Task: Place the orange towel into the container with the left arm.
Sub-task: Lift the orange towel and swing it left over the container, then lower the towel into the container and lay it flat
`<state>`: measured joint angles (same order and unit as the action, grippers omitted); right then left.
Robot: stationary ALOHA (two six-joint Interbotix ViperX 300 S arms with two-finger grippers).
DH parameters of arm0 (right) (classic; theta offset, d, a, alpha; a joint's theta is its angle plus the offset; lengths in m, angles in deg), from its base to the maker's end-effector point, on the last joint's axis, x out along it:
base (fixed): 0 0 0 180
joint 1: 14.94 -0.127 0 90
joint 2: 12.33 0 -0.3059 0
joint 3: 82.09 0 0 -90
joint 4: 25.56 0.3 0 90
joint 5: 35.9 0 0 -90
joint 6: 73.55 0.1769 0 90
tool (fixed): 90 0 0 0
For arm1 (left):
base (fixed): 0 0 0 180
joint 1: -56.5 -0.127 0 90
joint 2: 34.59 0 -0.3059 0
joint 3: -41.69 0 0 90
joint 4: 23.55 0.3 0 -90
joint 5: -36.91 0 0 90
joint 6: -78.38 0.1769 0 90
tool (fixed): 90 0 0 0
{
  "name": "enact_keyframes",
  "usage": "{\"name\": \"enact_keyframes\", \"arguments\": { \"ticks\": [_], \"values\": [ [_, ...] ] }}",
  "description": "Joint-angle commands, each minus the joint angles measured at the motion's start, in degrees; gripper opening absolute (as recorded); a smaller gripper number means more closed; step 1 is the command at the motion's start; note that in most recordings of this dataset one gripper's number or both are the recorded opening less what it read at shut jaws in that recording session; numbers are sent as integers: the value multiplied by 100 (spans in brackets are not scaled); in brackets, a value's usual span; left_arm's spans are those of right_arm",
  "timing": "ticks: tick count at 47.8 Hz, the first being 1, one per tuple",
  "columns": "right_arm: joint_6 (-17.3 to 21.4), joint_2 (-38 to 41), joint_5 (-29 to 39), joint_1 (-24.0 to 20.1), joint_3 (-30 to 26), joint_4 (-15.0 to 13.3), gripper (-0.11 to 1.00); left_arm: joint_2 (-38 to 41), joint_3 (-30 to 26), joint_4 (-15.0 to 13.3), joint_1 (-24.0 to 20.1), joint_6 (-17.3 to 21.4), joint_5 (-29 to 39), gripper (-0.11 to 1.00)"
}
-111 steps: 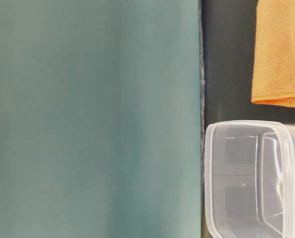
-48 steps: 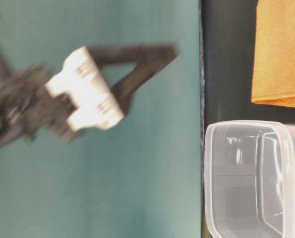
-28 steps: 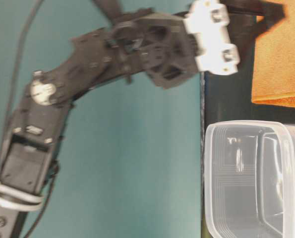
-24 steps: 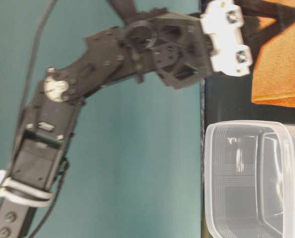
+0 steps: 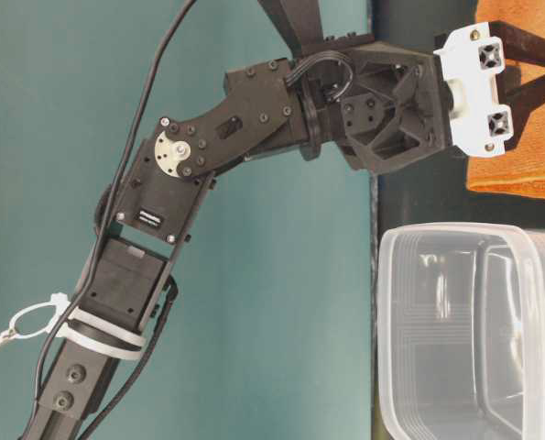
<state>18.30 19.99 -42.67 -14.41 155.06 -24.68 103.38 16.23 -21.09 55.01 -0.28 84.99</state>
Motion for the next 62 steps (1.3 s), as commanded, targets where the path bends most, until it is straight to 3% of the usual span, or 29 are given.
{"name": "enact_keyframes", "arguments": {
  "ticks": [1, 6, 17, 19, 30, 41, 52, 62],
  "values": [
    [0, 62, -35, 9, -26, 18, 74, 0, 26, 18, 70, 0, 18, 86],
    [0, 62, -35, 9, -26, 18, 74, -26, 35, 18, 105, 0, 26, 73],
    [0, 53, -44, 9, 9, 18, 74, -343, -35, 18, 149, 44, 35, 10],
    [0, 53, -44, 9, 9, 18, 74, -431, -35, 18, 149, 44, 26, 5],
    [0, 35, -35, 18, 18, 18, 74, -1301, -158, 18, 290, 53, 229, 5],
    [0, 26, -26, 18, 44, 18, 74, -2619, 9, 18, 352, 62, 1090, 5],
    [0, 18, -44, 18, 62, 18, 74, -3524, 958, 18, 237, 53, 1714, 5],
    [0, 26, -97, 18, 70, 18, 74, -4175, 2355, 18, -35, 18, 1257, 5]
  ]
}}
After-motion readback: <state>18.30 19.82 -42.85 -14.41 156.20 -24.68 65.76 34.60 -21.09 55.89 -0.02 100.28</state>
